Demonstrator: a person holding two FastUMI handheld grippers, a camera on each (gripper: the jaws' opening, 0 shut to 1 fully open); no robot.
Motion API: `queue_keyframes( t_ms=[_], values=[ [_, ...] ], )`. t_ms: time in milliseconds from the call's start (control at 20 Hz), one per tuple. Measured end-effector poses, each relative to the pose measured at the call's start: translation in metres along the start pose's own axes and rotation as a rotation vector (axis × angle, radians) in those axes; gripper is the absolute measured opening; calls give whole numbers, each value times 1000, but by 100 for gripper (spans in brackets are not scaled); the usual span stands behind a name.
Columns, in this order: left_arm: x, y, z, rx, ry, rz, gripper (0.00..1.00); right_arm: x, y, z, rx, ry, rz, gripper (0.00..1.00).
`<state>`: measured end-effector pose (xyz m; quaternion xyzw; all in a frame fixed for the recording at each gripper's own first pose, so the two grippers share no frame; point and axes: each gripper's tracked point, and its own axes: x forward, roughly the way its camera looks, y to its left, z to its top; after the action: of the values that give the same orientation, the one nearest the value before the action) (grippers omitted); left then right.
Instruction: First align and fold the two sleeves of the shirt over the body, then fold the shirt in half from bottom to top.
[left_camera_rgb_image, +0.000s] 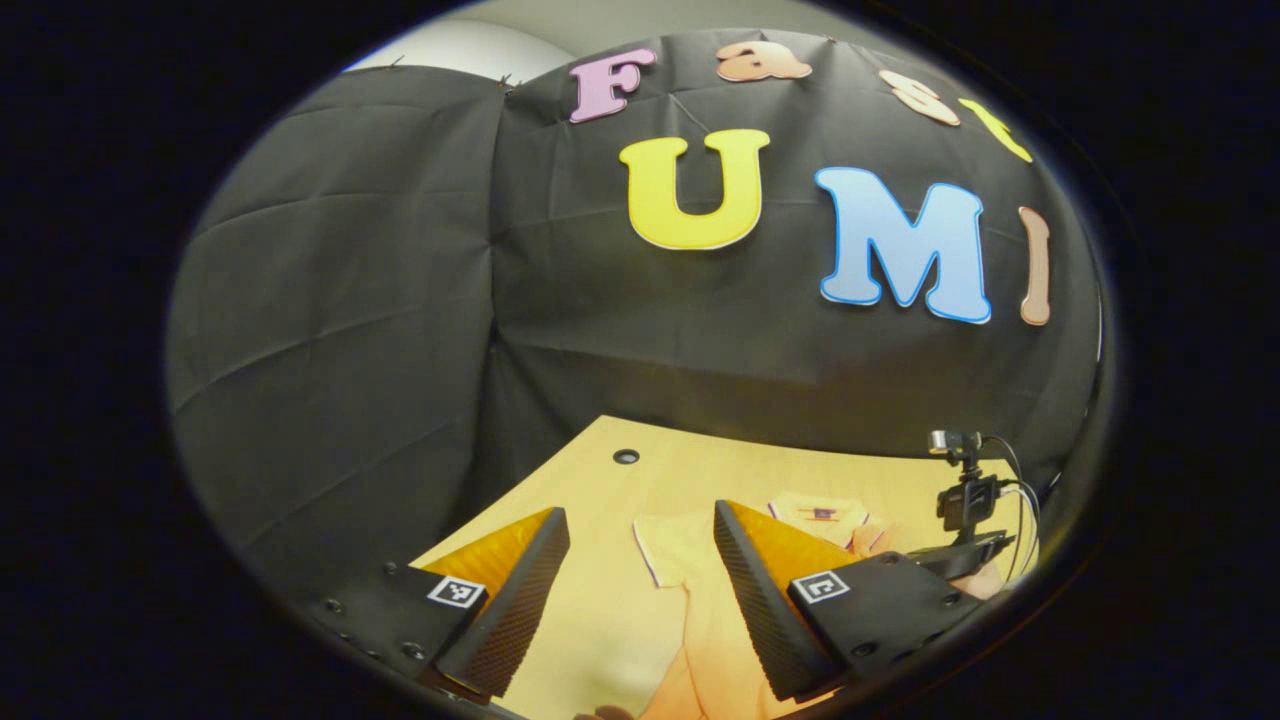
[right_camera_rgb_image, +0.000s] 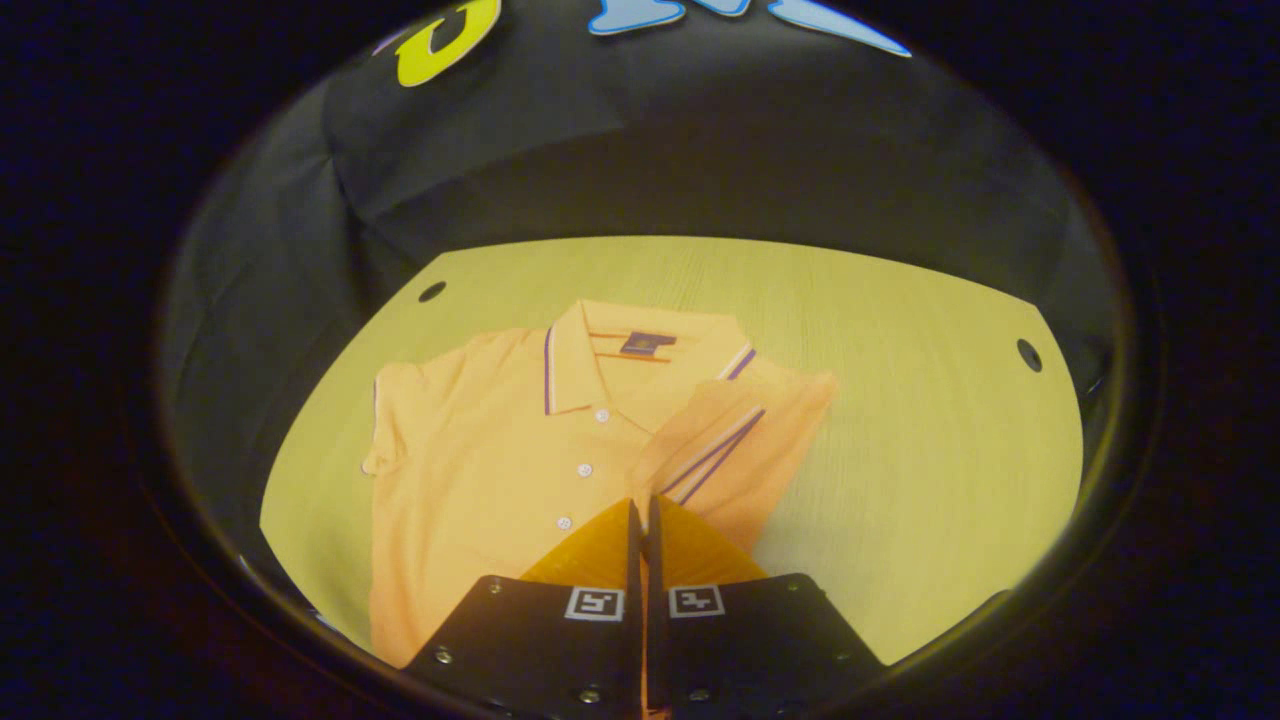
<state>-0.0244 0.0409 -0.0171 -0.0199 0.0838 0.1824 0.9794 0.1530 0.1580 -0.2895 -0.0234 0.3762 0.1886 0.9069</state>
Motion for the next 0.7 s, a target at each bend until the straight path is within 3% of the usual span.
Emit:
queue_keyframes(
  t_ms=[100, 250, 700],
  values=[
    [2, -2, -1, -5, 12, -4, 94, -3, 4, -6, 13, 27, 21, 21],
    [11, 2, -15, 0, 36, -20, 94, -13, -3, 2, 9, -11, 3, 29],
    [104, -22, -65, 45, 132, -137, 95, -88, -21, 33, 70, -158, -37, 29]
  ],
)
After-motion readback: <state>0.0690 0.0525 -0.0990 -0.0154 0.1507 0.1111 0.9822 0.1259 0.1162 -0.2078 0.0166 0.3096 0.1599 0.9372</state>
